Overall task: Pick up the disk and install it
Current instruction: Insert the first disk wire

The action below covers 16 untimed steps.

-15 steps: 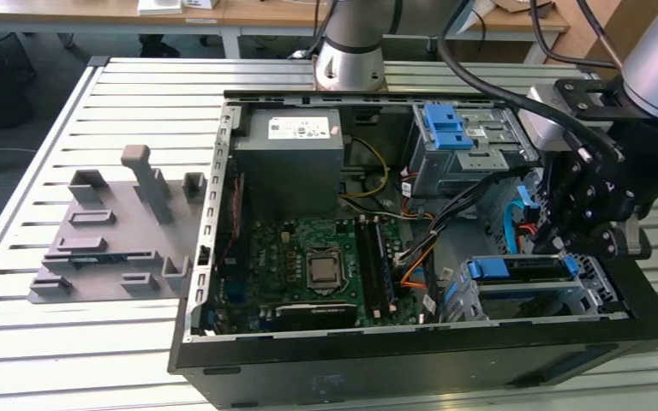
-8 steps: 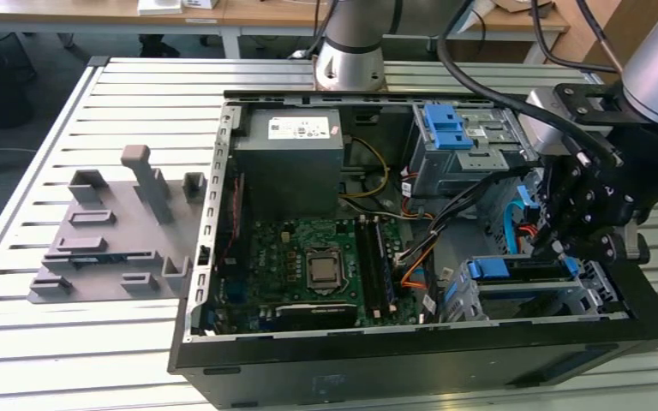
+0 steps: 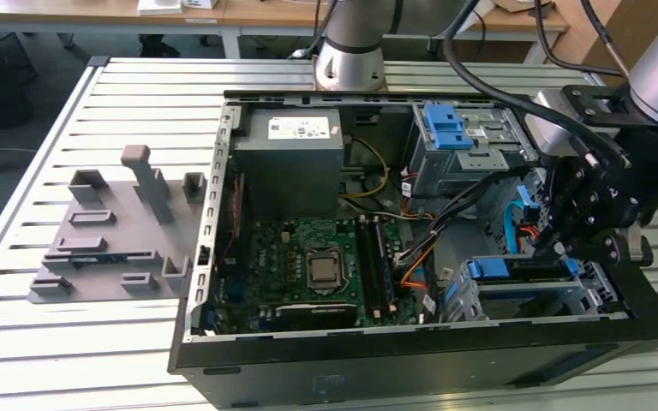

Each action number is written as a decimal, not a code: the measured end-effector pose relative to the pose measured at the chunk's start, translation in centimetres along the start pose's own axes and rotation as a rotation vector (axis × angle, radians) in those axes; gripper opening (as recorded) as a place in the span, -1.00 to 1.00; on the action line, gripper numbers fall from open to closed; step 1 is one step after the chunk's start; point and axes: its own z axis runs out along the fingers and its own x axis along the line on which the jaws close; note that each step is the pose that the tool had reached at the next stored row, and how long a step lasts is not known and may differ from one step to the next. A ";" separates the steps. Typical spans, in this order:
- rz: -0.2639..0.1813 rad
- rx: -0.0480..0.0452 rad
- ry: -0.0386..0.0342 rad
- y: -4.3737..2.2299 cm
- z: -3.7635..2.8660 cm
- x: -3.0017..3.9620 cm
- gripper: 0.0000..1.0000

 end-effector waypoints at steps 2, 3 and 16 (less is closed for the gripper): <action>0.000 -0.0001 -0.0001 -0.01 0.15 0.05 -0.66; 0.000 -0.0001 0.0002 -0.02 0.17 0.05 -0.66; 0.000 -0.0008 0.0002 -0.15 0.55 0.09 -0.66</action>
